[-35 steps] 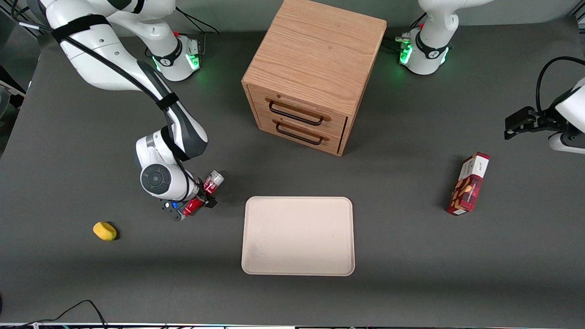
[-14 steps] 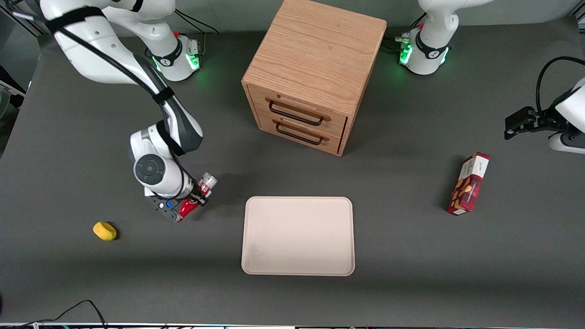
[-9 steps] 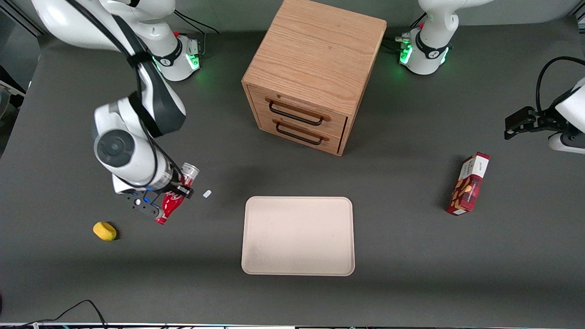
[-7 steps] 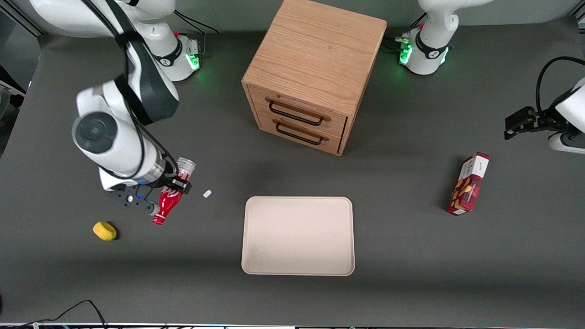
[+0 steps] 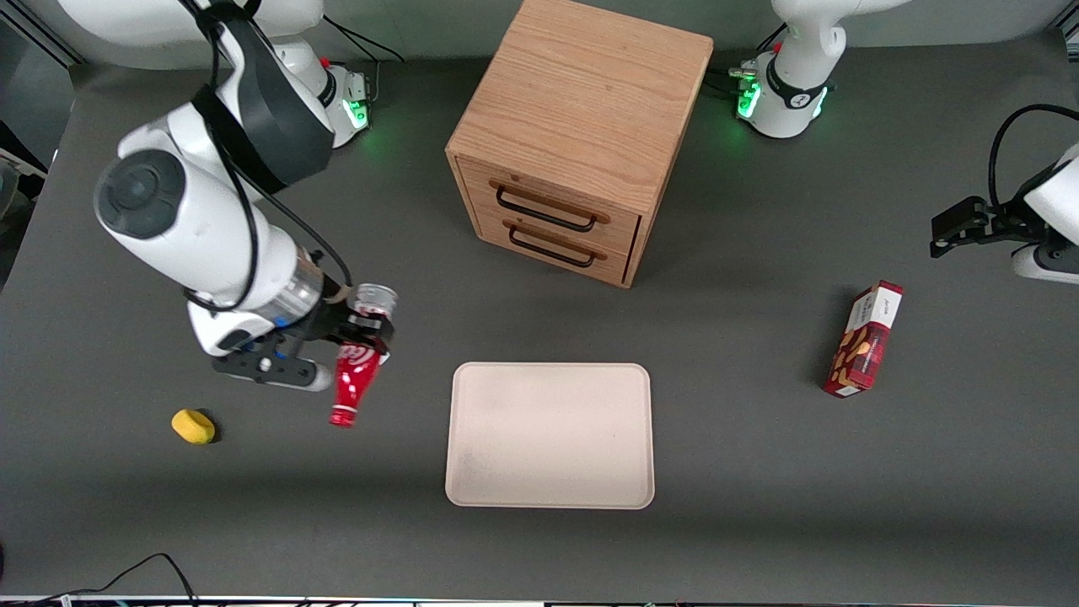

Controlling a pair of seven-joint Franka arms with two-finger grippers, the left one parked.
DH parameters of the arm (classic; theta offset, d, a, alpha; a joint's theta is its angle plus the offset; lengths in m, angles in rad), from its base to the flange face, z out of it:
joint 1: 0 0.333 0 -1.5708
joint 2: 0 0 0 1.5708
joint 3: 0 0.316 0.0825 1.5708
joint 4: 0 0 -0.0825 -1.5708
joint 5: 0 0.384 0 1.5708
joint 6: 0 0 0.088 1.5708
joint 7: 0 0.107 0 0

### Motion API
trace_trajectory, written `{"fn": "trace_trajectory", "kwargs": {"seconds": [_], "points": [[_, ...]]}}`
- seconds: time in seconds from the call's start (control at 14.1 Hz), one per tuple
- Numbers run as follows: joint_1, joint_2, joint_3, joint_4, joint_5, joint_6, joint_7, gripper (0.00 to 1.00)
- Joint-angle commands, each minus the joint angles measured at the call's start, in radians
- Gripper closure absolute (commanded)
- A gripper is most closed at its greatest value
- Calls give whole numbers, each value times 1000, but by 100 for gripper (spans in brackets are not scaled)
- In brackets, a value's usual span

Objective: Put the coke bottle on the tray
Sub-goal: 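Carry the upright bottle over the cream tray and lower it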

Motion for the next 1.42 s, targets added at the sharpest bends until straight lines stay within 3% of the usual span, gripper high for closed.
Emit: {"fn": "trace_trajectory", "kwargs": {"seconds": [0.0,0.35,0.71,0.92,1.35], "points": [[34,158,15,103,11,88,-25,100],[63,329,15,98,0,201,-25,100],[76,444,8,96,-80,330,-26,100],[89,490,8,98,-173,370,-19,100],[89,525,-3,95,-180,423,-20,100]]}}
